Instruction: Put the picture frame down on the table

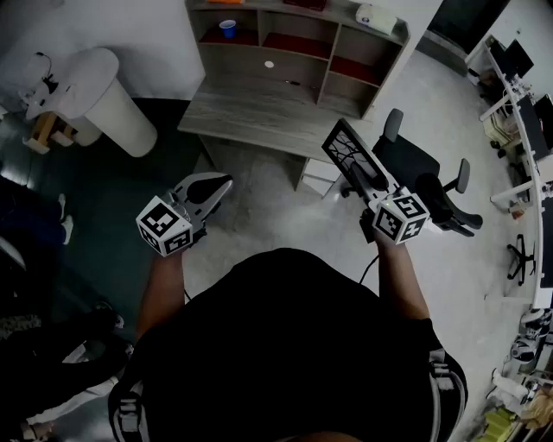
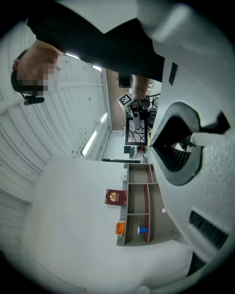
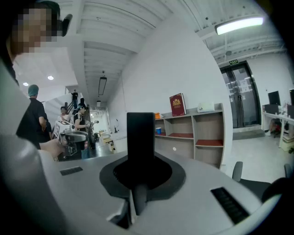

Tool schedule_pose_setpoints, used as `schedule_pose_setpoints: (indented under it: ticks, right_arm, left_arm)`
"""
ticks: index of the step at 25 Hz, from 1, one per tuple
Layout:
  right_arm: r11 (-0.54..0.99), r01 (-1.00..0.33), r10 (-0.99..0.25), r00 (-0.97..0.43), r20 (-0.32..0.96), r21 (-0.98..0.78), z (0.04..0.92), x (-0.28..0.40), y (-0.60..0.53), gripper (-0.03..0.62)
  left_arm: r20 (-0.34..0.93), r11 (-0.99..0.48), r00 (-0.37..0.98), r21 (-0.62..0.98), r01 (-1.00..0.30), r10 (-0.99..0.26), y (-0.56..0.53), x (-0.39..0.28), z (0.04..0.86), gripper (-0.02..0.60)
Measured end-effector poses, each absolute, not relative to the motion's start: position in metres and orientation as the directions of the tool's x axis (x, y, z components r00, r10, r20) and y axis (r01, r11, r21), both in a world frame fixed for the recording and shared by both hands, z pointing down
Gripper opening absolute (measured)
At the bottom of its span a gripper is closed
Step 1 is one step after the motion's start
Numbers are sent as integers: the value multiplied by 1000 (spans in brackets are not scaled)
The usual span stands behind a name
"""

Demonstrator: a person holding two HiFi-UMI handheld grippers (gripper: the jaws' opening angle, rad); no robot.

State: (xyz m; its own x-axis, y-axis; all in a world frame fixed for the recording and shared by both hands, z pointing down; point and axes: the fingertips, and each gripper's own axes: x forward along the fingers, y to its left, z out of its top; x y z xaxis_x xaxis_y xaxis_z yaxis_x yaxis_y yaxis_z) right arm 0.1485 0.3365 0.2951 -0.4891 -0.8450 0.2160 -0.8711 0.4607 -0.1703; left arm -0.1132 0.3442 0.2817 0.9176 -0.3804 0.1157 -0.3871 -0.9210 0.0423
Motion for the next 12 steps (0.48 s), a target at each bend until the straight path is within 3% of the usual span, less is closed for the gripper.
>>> schedule_pose_setpoints:
  ticks: [12]
  right_arm:
    - [475, -858, -836, -509, 204, -193, 305, 188, 313, 15]
  left_arm:
    - [134, -926, 920, 34, -377, -370, 330, -65, 287, 17]
